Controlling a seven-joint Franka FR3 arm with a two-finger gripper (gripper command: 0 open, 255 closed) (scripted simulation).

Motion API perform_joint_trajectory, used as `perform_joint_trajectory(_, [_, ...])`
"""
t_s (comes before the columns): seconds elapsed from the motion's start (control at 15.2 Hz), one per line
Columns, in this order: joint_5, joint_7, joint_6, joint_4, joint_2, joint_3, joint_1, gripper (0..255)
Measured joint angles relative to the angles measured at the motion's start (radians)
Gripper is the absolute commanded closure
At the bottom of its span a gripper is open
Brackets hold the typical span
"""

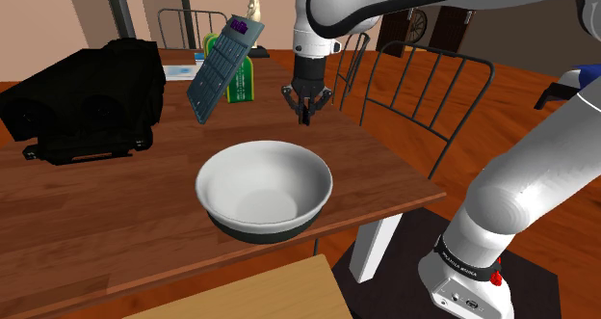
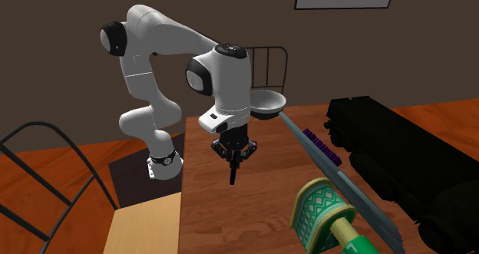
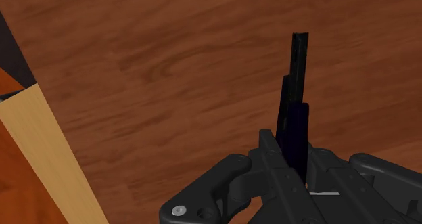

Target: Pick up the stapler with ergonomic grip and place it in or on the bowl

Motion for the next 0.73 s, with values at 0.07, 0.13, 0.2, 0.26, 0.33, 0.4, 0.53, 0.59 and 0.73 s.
perform_joint_trajectory(0.07, [-0.001, 0.000, 0.000, 0.000, 0.000, 0.000, 0.000, 255])
perform_joint_trajectory(0.13, [0.000, 0.000, 0.000, 0.000, 0.001, 0.000, 0.000, 255])
perform_joint_trajectory(0.2, [0.000, 0.000, 0.000, 0.000, 0.000, 0.000, 0.000, 255])
perform_joint_trajectory(0.26, [0.000, 0.000, -0.005, 0.003, -0.001, -0.001, 0.000, 255])
perform_joint_trajectory(0.33, [0.000, -0.001, -0.016, 0.013, -0.002, -0.002, -0.001, 255])
perform_joint_trajectory(0.4, [-0.001, -0.001, -0.027, 0.022, -0.003, -0.003, -0.001, 255])
perform_joint_trajectory(0.53, [-0.001, 0.001, -0.053, 0.046, -0.005, -0.004, -0.001, 255])
perform_joint_trajectory(0.59, [-0.002, 0.000, -0.066, 0.061, -0.003, -0.005, -0.002, 255])
perform_joint_trajectory(0.73, [-0.002, 0.002, -0.091, 0.084, -0.005, -0.006, -0.002, 255])
